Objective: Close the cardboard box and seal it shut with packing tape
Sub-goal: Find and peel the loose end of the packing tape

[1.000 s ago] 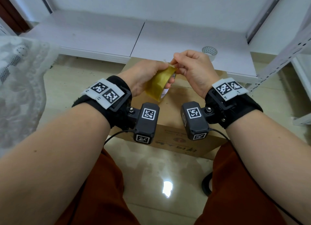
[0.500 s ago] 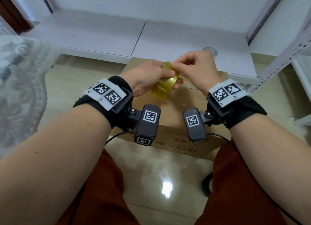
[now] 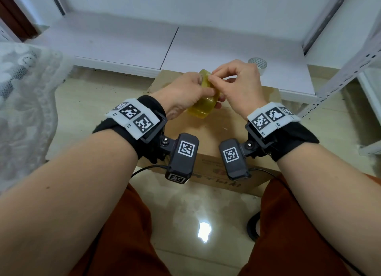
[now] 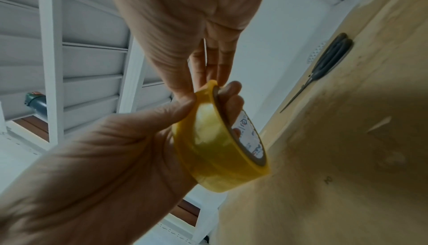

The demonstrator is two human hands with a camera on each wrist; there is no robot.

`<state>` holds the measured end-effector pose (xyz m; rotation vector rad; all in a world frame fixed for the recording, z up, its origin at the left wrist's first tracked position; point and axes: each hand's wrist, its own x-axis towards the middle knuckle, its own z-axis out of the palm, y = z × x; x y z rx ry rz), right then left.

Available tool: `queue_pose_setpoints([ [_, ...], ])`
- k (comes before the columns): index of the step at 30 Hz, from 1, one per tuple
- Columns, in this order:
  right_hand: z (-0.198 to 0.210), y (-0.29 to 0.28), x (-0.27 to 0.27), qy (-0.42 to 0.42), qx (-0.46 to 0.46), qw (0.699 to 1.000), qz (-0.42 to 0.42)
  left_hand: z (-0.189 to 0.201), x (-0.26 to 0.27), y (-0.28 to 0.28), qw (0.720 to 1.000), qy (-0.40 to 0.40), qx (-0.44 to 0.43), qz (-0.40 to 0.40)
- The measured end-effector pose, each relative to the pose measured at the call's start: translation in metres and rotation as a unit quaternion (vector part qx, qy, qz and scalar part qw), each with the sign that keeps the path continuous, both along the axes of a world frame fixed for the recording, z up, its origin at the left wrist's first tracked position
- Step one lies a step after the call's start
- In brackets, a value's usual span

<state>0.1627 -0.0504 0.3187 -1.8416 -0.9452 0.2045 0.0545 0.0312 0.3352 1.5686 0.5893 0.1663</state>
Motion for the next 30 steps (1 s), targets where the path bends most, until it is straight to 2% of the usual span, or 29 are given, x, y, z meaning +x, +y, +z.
queue_pose_setpoints([
  [6, 0.004, -0.004, -0.002, 0.024, -0.005, 0.998, 0.051, 0.003, -0.001, 0.000, 0.999, 0.010, 0.037, -0.006],
  [8, 0.004, -0.004, -0.002, 0.023, -0.001, 0.999, 0.045, 0.004, -0.002, 0.000, 0.999, 0.011, 0.042, -0.012],
  [14, 0.004, -0.002, 0.008, 0.136, 0.011, 0.990, 0.018, 0.008, -0.004, 0.005, 0.999, 0.017, 0.041, -0.031],
  [17, 0.002, -0.002, 0.009, 0.185, 0.017, 0.982, 0.035, 0.006, -0.003, 0.008, 0.995, 0.038, 0.083, -0.031],
  [21, 0.006, -0.001, 0.005, 0.184, 0.005, 0.979, 0.083, 0.007, -0.004, 0.011, 0.989, 0.050, 0.140, -0.014],
  [24, 0.008, -0.002, 0.004, 0.194, -0.013, 0.975, 0.108, 0.009, -0.006, 0.014, 0.990, 0.053, 0.130, 0.006],
  [28, 0.008, -0.004, 0.007, 0.276, -0.004, 0.953, 0.128, 0.007, -0.006, 0.019, 0.994, 0.043, 0.091, 0.043],
  [30, 0.006, -0.004, 0.006, 0.272, -0.010, 0.953, 0.132, 0.008, -0.006, 0.021, 0.996, 0.035, 0.078, 0.038],
])
